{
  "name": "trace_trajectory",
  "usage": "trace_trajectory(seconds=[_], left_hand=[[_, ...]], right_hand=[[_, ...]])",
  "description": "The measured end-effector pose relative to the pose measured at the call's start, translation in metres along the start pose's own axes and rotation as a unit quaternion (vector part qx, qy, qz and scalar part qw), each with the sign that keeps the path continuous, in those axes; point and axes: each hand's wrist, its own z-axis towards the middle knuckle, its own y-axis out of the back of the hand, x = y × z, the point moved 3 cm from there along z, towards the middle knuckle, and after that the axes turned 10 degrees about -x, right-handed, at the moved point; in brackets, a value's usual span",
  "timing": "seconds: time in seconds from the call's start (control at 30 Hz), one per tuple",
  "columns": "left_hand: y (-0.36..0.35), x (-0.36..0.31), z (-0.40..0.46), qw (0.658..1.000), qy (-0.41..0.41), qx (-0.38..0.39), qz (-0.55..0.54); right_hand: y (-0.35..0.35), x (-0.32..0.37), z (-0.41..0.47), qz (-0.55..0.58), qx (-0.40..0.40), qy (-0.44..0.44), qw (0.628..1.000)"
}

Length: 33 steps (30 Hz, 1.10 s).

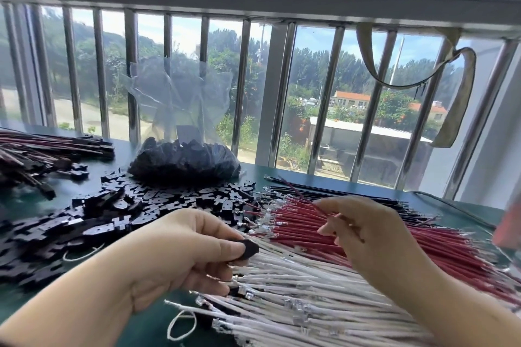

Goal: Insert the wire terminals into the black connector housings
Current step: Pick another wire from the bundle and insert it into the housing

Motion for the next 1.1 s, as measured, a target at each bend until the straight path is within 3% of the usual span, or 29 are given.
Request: trace_trajectory(seconds=[0.07, 0.17, 0.37, 0.5, 0.8, 1.1], left_hand=[[0.002, 0.0, 0.0, 1.0, -0.004, 0.0, -0.004], [0.004, 0.001, 0.0, 1.0, -0.006, 0.003, -0.004], [0.004, -0.002, -0.001, 1.0, -0.01, 0.017, -0.01], [0.002, -0.003, -0.002, 0.999, -0.029, 0.026, -0.009], [0.0, -0.004, -0.002, 0.998, -0.051, 0.046, 0.005], [0.001, -0.007, -0.002, 0.996, -0.012, 0.079, -0.027]], right_hand=[[0.0, 0.006, -0.002, 0.055, 0.048, -0.036, 0.997], [-0.004, 0.02, -0.008, 0.087, 0.131, -0.016, 0.987], [-0.001, 0.039, -0.006, 0.162, 0.109, 0.005, 0.981], [-0.005, 0.043, -0.014, 0.13, 0.178, 0.044, 0.974], [-0.004, 0.048, -0.014, 0.185, 0.094, -0.015, 0.978], [-0.005, 0.046, -0.012, 0.089, 0.11, 0.032, 0.989]])
